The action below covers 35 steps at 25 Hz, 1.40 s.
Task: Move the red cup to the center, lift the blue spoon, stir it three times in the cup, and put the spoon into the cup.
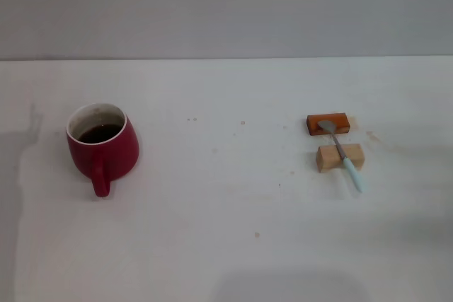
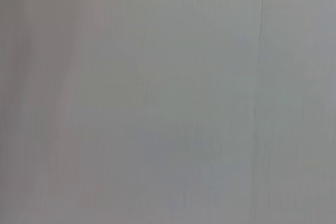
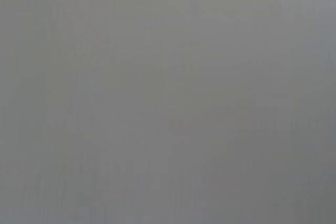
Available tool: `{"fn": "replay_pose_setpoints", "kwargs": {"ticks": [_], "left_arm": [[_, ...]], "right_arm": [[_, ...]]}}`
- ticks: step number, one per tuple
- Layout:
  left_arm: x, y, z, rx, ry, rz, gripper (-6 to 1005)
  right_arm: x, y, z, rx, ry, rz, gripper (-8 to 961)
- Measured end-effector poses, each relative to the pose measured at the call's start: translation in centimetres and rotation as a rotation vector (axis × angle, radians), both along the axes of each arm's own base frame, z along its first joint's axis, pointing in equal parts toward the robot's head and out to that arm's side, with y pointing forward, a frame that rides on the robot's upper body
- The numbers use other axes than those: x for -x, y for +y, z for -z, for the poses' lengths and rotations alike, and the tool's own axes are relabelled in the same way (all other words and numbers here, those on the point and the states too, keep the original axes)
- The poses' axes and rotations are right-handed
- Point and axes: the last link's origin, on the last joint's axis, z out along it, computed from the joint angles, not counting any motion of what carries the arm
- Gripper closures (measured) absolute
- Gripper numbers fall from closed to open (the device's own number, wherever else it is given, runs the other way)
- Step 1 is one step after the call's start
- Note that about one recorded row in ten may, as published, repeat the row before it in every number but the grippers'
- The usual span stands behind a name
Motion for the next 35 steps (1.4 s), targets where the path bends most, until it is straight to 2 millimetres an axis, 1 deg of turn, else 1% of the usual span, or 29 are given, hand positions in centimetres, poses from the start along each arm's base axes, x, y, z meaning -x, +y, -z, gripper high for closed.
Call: {"fn": "replay_pose_setpoints", "kwargs": {"ticks": [22, 30, 35], "left_arm": [[0.01, -0.03, 0.03, 0.002, 0.001, 0.0, 188], [0.55, -0.31, 0.2, 0.016, 0.007, -0.023, 207], [0.85, -0.58, 0.34, 0.025, 0.011, -0.035, 382]], "right_arm": [[0.06, 0.02, 0.0, 0.0, -0.001, -0.003, 261], [0.12, 0.02, -0.02, -0.002, -0.003, -0.006, 261], [0.1, 0.01, -0.03, -0.002, -0.003, -0.006, 261]]}}
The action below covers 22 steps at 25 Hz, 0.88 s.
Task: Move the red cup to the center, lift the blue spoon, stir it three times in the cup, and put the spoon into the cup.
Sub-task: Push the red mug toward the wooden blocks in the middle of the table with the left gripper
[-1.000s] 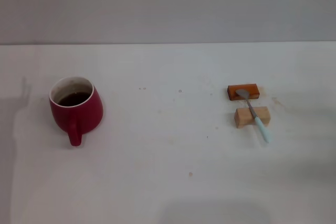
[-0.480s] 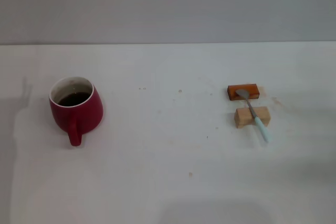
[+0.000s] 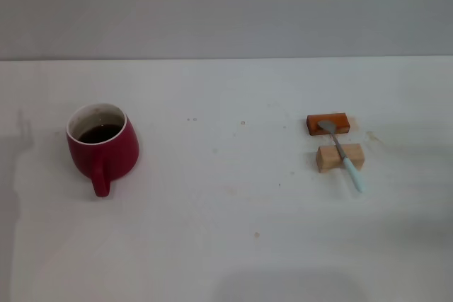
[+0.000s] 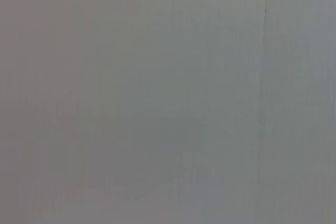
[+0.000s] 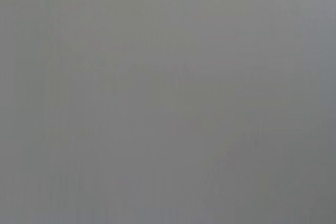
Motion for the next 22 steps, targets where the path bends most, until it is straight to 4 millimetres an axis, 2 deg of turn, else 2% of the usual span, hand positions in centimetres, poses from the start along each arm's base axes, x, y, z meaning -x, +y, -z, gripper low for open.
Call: {"fn": "replay_pose_setpoints", "kwargs": {"ticks": [6, 7, 11, 12, 16, 22], "left_arm": [[1.0, -0.5, 0.4, 0.048, 0.058, -0.049, 648], [1.4, -0.8, 0.9, 0.093, 0.137, -0.072, 694], [1.5, -1.5, 2.7, 0.233, 0.386, -0.075, 793], [1.5, -1.5, 2.7, 0.233, 0.386, -0.075, 818], [1.3, -1.8, 4.0, 0.319, 0.586, -0.066, 917], [0.7, -1.1, 4.9, 0.365, 0.714, -0.064, 1001]], "right_arm": [[-0.1, -0.1, 0.0, -0.002, 0.001, 0.002, 262], [-0.1, -0.1, 0.0, -0.002, 0.001, 0.003, 262], [-0.2, -0.1, -0.1, -0.002, 0.0, 0.005, 262], [-0.2, -0.1, -0.1, -0.002, 0.0, 0.005, 262], [-0.2, -0.2, -0.1, -0.003, 0.0, 0.006, 262], [-0.2, -0.2, -0.1, -0.003, 0.0, 0.006, 262]]}}
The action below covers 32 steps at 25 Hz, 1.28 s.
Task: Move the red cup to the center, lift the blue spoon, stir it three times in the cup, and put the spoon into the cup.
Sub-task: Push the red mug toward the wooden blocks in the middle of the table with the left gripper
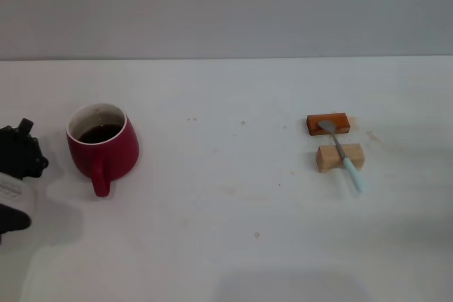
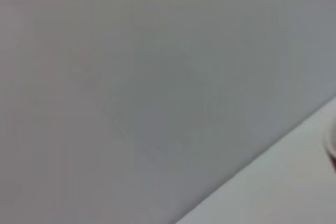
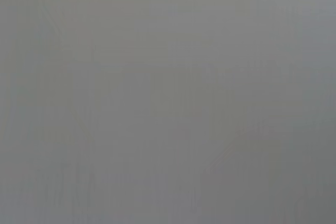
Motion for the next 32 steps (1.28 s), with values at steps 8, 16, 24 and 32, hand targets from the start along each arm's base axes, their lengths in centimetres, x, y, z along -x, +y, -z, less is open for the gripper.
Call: {"fn": "replay_pose_setpoints", "kwargs": {"ticks": [8, 16, 24, 32], "left_arm": [[-1.5, 1.9, 1.0, 0.066, 0.092, 0.039, 986], [-3.2, 2.5, 2.4, 0.141, 0.115, 0.114, 970], [-4.1, 2.4, 3.4, 0.193, 0.131, 0.164, 955], [-5.3, 2.1, 4.6, 0.236, 0.127, 0.215, 939]], "right_arm": [[0.0, 0.0, 0.0, -0.002, 0.0, -0.002, 262], [0.0, 0.0, 0.0, -0.003, 0.0, -0.003, 262], [0.1, 0.0, 0.0, -0.003, 0.0, -0.003, 262], [0.2, 0.1, 0.0, -0.002, -0.001, -0.007, 262]]}}
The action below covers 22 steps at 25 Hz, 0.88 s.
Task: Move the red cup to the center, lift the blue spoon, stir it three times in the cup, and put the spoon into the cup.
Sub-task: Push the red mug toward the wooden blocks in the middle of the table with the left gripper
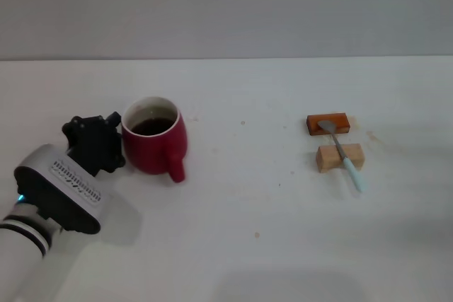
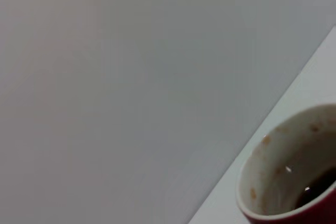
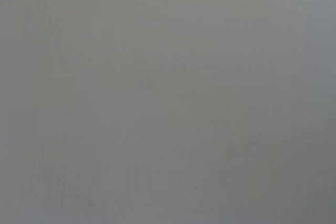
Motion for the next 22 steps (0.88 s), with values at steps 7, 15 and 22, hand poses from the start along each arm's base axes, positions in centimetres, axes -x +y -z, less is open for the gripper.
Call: {"fn": "replay_pose_setpoints", "kwargs": {"ticks": [7, 15, 22], "left_arm": [[-1.6, -0.4, 1.5, 0.052, -0.022, 0.052, 926], [-3.2, -0.8, 2.7, 0.104, -0.033, 0.11, 910], [-4.3, -1.3, 3.8, 0.145, -0.048, 0.142, 897]], "right_arm": [[0.1, 0.1, 0.0, 0.0, 0.0, -0.004, 262], [0.1, 0.0, 0.0, -0.003, 0.002, -0.004, 262], [0.0, 0.0, 0.0, -0.002, 0.002, -0.002, 263]]}}
